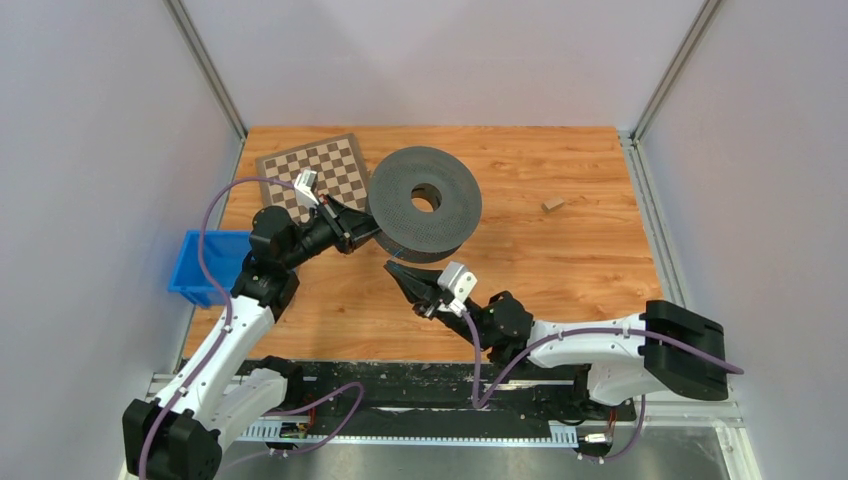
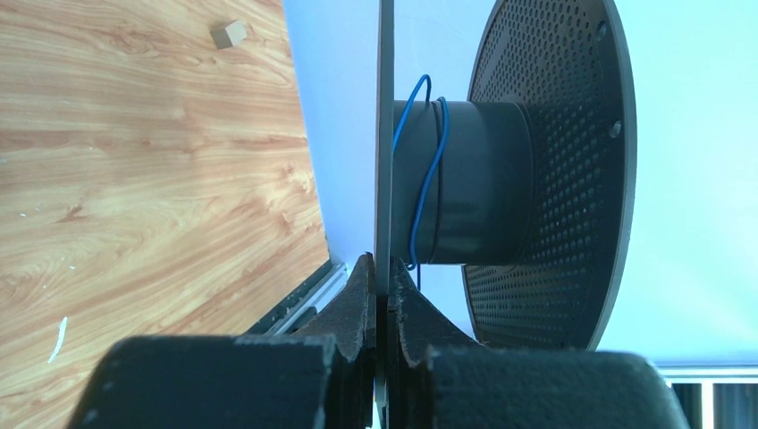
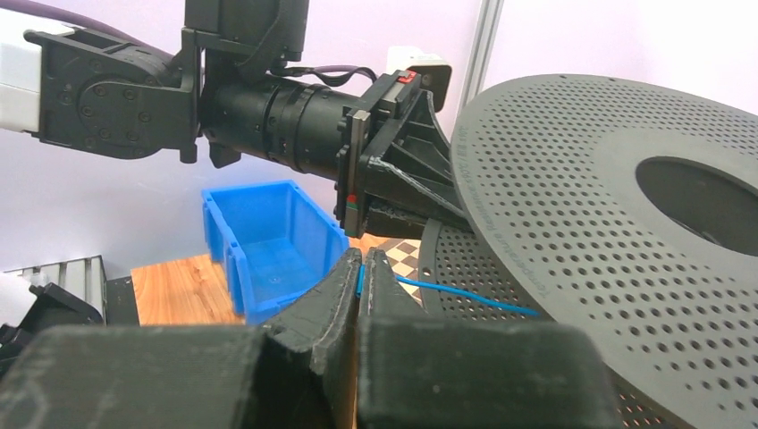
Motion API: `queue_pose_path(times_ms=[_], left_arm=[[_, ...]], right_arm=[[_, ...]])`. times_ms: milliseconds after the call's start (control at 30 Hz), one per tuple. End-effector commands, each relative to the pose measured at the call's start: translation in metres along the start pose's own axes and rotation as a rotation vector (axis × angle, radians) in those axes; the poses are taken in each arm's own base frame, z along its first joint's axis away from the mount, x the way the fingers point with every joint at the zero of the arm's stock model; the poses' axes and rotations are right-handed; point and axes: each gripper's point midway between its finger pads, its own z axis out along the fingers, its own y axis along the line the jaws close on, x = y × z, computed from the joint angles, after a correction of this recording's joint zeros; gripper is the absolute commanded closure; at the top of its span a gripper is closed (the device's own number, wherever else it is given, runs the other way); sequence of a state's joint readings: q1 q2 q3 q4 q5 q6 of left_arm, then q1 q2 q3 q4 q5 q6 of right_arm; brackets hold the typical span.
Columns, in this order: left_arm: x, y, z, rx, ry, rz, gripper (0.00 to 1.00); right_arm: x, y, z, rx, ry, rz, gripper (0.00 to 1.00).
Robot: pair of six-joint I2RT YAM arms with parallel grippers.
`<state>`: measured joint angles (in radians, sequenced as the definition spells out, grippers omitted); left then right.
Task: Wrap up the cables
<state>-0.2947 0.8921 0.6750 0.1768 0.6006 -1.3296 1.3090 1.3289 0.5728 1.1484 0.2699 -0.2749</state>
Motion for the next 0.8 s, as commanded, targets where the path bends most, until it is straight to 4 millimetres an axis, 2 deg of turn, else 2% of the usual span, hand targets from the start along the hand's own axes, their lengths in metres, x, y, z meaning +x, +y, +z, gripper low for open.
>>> queue_pose_path(times_ms=[0, 200, 300, 333, 367, 400, 433, 467, 600, 767], left_arm=[[-0.009, -0.034, -0.003, 0.107, -0.044, 0.078, 1.0], [-0.005, -0.028, -0.004, 0.082, -0.055, 0.122, 1.0], [-0.01, -0.013, -0.004, 0.003, -0.08, 0.176, 1.0], [-0.009, -0.002, -0.005, -0.049, -0.077, 0.216, 1.0], [-0.017, -0.001, -0.006, -0.072, -0.107, 0.294, 1.0], [-0.014, 0.016, -0.009, -0.153, -0.092, 0.292, 1.0], [-0.023, 0.018, -0.011, -0.195, -0.127, 0.373, 1.0], [-0.027, 0.03, -0.014, -0.267, -0.148, 0.394, 1.0], [-0.037, 0.046, -0.019, -0.419, -0.163, 0.596, 1.0], [-0.021, 0.057, -0.01, -0.456, -0.066, 0.814, 1.0]], right_arm=[[-0.025, 0.009, 0.014, -0.016, -0.077, 0.013, 1.0], [-0.026, 0.01, 0.024, 0.007, -0.091, 0.016, 1.0], [-0.022, 0.001, 0.025, 0.058, -0.054, -0.001, 1.0], [-0.017, -0.002, 0.026, 0.073, -0.014, -0.014, 1.0], [-0.01, -0.003, 0.029, 0.074, 0.043, -0.04, 1.0], [-0.002, -0.002, 0.03, 0.058, 0.105, -0.065, 1.0], [0.003, 0.0, 0.031, 0.037, 0.151, -0.083, 1.0], [0.011, 0.002, 0.03, 0.019, 0.2, -0.101, 1.0], [0.014, -0.002, 0.031, -0.012, 0.263, -0.111, 1.0], [0.018, -0.008, 0.04, -0.073, 0.298, -0.1, 1.0]])
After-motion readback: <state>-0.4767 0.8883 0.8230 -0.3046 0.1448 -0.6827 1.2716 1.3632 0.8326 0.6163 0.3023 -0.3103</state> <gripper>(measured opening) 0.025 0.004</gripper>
